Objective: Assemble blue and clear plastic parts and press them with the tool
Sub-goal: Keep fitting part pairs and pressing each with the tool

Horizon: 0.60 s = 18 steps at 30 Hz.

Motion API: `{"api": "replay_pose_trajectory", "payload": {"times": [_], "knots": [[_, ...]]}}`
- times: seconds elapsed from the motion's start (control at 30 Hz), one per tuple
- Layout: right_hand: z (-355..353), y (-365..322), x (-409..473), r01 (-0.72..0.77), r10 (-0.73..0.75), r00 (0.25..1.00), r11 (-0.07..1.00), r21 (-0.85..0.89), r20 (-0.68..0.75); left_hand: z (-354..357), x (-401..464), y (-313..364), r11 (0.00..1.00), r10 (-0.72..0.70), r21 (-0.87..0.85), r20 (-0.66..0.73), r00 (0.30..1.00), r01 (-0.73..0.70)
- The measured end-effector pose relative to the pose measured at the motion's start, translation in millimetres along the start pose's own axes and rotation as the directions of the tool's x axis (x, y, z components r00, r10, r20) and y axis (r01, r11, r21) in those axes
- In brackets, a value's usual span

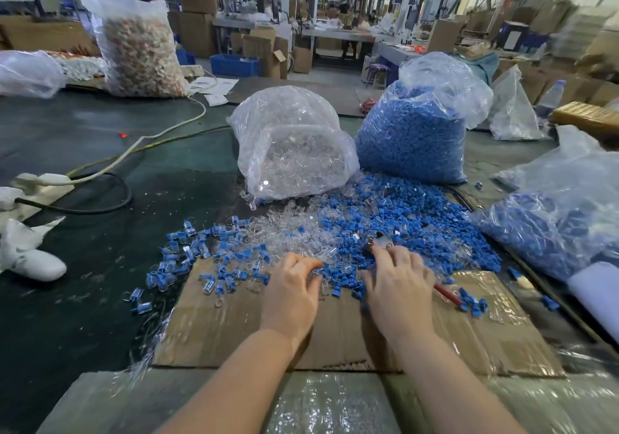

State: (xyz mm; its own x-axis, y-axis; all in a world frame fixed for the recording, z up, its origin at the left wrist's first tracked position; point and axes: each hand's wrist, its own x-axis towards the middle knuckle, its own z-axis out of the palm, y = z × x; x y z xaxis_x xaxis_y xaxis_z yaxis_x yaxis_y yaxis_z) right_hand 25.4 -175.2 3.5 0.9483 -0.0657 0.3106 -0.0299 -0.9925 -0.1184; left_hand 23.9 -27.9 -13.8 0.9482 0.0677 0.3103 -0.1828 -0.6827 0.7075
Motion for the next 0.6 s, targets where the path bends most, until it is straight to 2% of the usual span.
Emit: {"api": "replay_pose_trajectory", "payload": {"times": [0.07, 0.2, 0.4, 0.6], "knots": [[3, -11, -7, 0.089, -0.078, 0.992, 0.99, 0.114, -0.095, 4, -2, 0, 1.0, 0.021, 0.001, 0.0, 1.0, -0.021], [16, -20, -16, 0.116, -0.118, 0.993, 0.983, 0.143, 0.007, 7, -4, -3, 0.999, 0.048, 0.015, -0.003, 0.999, -0.048], [22, -24, -20, 0.119, -0.105, 0.991, 0.974, 0.192, -0.082, 5, -4, -4, 0.998, 0.05, -0.028, -0.015, 0.999, -0.051], [24, -21, -20, 0.113, -0.101, 0.993, 0.963, 0.245, -0.061, 3, -6, -2, 0.996, 0.036, -0.078, -0.047, 0.998, -0.04]]}}
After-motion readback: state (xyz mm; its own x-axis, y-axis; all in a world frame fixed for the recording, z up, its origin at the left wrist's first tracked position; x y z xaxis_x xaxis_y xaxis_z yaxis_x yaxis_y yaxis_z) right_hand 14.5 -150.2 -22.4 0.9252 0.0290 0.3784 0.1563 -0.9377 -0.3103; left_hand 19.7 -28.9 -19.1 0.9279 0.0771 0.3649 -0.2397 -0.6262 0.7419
